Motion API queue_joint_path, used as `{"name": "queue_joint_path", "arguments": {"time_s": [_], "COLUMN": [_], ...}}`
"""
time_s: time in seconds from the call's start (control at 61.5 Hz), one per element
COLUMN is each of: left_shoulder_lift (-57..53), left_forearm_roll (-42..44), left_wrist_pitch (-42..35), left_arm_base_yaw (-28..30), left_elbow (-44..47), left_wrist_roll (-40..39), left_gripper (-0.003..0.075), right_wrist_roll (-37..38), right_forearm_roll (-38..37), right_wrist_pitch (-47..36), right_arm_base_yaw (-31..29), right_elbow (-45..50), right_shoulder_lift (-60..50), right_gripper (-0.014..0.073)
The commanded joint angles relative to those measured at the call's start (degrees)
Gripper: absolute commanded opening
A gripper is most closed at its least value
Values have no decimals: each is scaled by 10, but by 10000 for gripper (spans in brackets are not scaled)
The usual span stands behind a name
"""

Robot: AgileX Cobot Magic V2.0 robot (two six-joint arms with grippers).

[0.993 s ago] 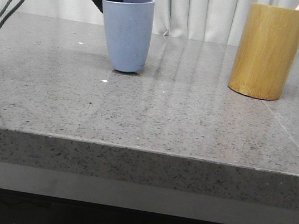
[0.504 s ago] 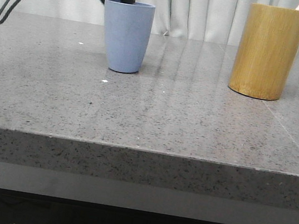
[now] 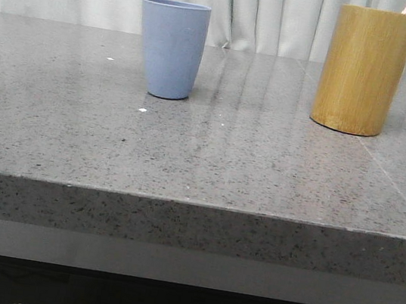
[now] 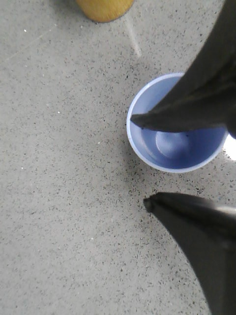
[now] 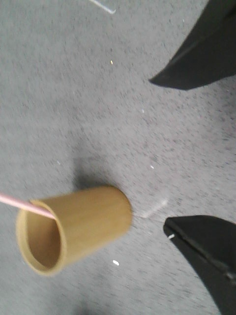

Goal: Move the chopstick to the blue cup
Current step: 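Lower the right gripper into the bamboo cup and grasp the pink chopstick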

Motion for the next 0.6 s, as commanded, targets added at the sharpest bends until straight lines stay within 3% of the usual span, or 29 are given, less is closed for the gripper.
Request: {"name": "queue_joint_path", "arguments": {"time_s": [0.0, 0.13, 0.26, 0.456, 0.586], "left_shoulder_lift": [-64, -114, -177, -280, -351], "left_forearm_roll": [-4, -4, 1, 1, 1], "left_wrist_pitch": [-6, -6, -6, -33, -79], "left_arm_base_yaw": [-5, -5, -5, -5, -5], "left_elbow": [-9, 27, 84, 229, 337], "left_wrist_roll": [-4, -8, -16, -16, -16], "left_gripper": [303, 303, 303, 303, 303], "right_wrist_roll": [4, -22, -102, -200, -222], "right_forearm_roll": [32, 97, 187, 309, 339], "right_wrist_pitch": [-40, -21, 16, 72, 92], "right_arm_base_yaw": [-37, -71, -76, -76, -76], "right_elbow": [-46, -92, -155, -251, -305], "right_shoulder_lift": [32, 87, 150, 243, 300], "right_gripper": [549, 549, 549, 549, 549]}}
